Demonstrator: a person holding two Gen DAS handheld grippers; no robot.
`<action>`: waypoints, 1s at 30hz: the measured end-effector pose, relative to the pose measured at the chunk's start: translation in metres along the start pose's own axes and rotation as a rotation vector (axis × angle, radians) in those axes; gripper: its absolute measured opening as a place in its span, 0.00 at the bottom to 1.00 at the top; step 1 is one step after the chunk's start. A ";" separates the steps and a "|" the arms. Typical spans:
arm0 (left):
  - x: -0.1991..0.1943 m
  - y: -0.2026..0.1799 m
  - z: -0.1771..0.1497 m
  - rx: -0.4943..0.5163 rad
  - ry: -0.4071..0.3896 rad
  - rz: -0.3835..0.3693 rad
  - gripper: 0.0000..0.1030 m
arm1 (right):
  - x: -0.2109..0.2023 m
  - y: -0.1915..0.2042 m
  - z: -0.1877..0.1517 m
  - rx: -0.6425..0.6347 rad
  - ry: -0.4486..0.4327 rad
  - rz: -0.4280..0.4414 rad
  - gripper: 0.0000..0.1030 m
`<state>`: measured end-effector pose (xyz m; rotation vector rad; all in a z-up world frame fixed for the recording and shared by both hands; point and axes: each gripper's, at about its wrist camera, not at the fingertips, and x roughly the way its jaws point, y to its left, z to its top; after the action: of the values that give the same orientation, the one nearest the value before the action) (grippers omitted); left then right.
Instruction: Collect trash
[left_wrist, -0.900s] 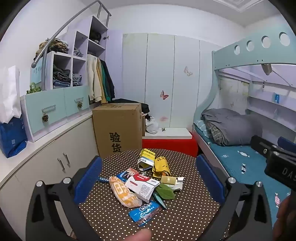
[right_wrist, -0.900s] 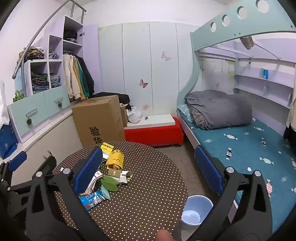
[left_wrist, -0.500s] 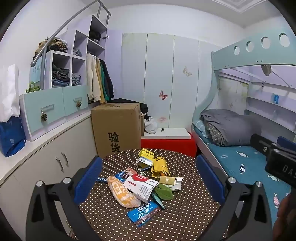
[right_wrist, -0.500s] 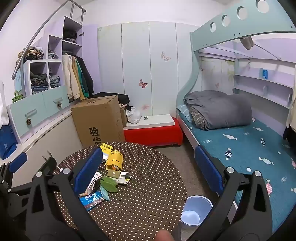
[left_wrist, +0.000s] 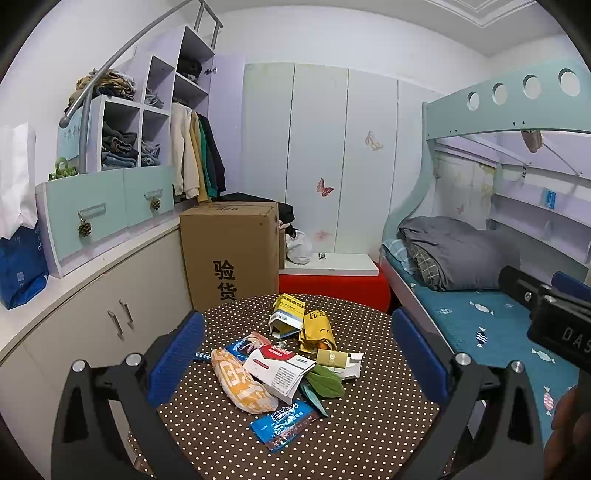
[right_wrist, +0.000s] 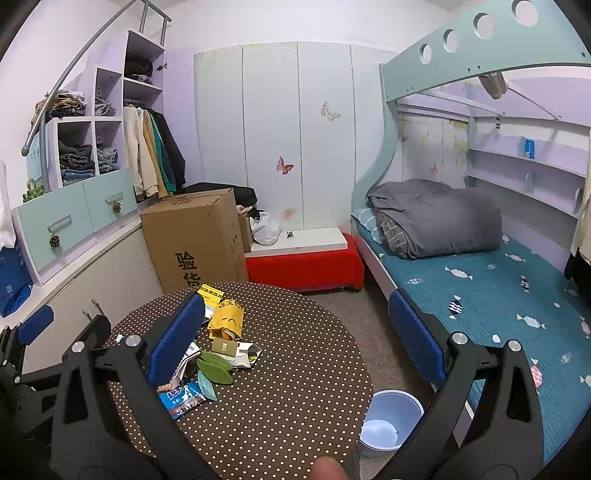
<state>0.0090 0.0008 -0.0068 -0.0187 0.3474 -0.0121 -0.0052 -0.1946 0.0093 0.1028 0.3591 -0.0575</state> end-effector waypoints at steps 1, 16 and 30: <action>0.001 0.000 -0.001 0.000 0.000 0.000 0.96 | 0.000 0.001 0.000 -0.001 0.000 -0.002 0.94; 0.003 0.002 -0.002 -0.006 0.005 -0.001 0.96 | 0.008 0.003 -0.005 -0.007 0.006 -0.006 0.94; 0.016 0.012 -0.011 -0.016 0.027 0.006 0.96 | 0.016 0.012 -0.010 -0.023 0.034 -0.010 0.94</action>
<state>0.0200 0.0127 -0.0231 -0.0332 0.3741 -0.0041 0.0073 -0.1823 -0.0051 0.0796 0.3941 -0.0617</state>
